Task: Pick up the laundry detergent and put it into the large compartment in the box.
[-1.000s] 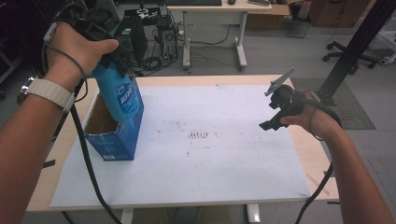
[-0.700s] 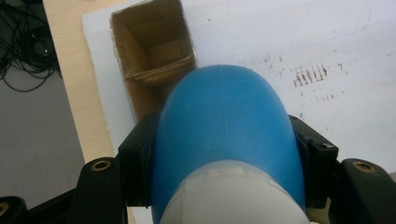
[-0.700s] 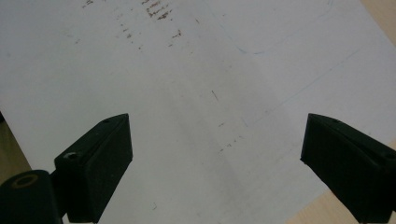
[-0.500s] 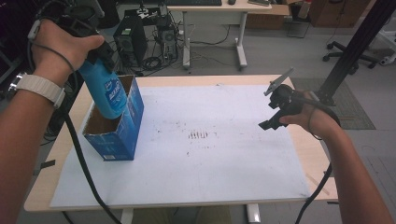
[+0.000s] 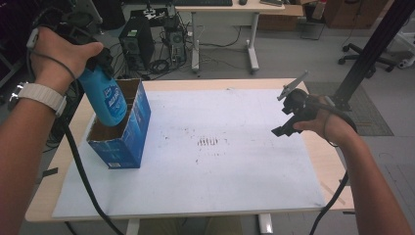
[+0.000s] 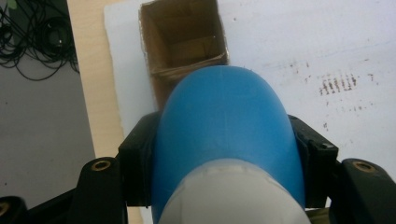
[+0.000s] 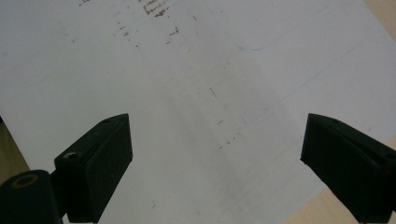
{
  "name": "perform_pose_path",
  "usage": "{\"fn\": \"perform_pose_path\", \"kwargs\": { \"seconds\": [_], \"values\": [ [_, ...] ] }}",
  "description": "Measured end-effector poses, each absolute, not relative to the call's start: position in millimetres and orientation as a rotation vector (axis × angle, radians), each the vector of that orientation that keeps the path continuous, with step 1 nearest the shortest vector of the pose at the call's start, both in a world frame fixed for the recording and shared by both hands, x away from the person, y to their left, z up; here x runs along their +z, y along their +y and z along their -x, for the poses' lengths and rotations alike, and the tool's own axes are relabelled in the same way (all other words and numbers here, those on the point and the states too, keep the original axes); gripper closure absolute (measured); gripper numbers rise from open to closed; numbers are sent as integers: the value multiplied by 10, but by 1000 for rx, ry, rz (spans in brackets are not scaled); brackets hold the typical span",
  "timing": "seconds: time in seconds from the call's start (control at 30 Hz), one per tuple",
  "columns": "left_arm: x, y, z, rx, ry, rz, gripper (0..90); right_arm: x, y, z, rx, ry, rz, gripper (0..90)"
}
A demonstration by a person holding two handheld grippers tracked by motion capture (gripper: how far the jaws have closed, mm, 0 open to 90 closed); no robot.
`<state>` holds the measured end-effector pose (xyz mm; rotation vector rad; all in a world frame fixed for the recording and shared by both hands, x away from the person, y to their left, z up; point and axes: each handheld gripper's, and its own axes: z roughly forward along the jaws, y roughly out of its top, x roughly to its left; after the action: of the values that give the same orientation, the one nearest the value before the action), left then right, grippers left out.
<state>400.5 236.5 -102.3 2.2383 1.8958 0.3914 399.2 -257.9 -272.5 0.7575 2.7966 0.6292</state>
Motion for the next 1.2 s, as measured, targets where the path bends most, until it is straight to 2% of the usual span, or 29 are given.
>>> {"fn": "perform_pose_path", "kwargs": {
  "seconds": [1.2],
  "values": [
    [-1757, 2528, -4184, 370, 1919, -2251, 374, -2804, -2605, -4026, 609, 2812, -780, 91]
  ]
}}
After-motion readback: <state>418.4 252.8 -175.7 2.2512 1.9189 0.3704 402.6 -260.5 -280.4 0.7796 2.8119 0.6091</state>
